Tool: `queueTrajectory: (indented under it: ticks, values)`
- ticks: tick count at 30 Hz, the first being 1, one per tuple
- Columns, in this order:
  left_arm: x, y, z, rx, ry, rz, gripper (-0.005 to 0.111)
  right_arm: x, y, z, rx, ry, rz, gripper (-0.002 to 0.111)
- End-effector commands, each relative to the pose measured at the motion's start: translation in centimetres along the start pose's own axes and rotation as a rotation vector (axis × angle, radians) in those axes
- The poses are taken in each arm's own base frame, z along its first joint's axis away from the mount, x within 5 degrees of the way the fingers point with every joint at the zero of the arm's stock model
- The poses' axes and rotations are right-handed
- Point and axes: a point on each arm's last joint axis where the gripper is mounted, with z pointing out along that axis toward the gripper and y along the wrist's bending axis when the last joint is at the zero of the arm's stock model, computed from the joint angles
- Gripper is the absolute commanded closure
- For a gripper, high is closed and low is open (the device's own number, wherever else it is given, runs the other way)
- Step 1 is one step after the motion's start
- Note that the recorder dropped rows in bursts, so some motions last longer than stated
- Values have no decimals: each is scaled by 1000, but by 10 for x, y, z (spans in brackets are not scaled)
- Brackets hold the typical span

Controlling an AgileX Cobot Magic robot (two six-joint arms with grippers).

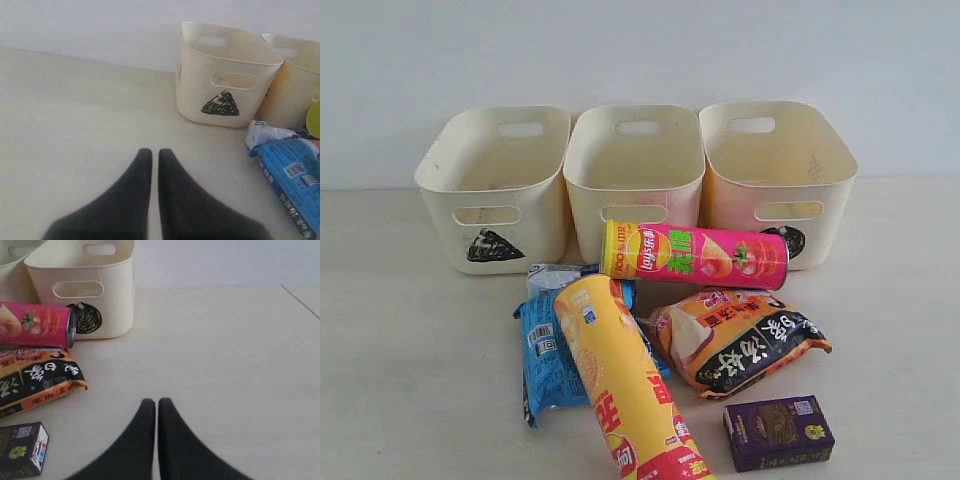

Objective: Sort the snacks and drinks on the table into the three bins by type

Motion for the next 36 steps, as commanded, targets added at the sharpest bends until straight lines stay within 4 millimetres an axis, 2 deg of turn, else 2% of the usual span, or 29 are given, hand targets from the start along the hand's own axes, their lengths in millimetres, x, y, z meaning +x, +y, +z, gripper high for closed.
queueTrajectory:
  ticks: [1,8,12,15,19,23,24,25,26,27,28,32,34,36]
  values:
    - [1,0,0,-2,2,5,102,1,0,0,3,-7,-6,108]
    - [1,0,0,-2,2,5,102,1,0,0,3,-7,-6,108]
    - [1,0,0,-2,2,5,102,-4,-1,0,17,-61,-129,108]
    - [1,0,0,-2,2,5,102,-11,-1,-1,15,-140,-81,108]
    - [1,0,0,-2,2,5,102,-29,-1,-5,-13,-343,120,108]
    - [1,0,0,-2,2,5,102,-50,-2,-16,-25,-602,144,108]
    - [1,0,0,-2,2,5,102,-62,-3,-26,-30,-772,149,108]
    - [1,0,0,-2,2,5,102,-67,-4,-31,-32,-847,171,108]
    - [1,0,0,-2,2,5,102,-76,-6,-43,-75,-1021,276,108]
    - [1,0,0,-2,2,5,102,-78,-8,-47,-132,-1072,395,108]
    - [1,0,0,-2,2,5,102,-84,-7,-50,-159,-1061,435,108]
    - [1,0,0,-2,2,5,102,-124,1,-64,-192,-764,500,108]
    - [1,0,0,-2,2,5,102,-147,4,-68,-176,-638,505,108]
    - [1,0,0,-2,2,5,102,-179,6,-74,-168,-563,501,108]
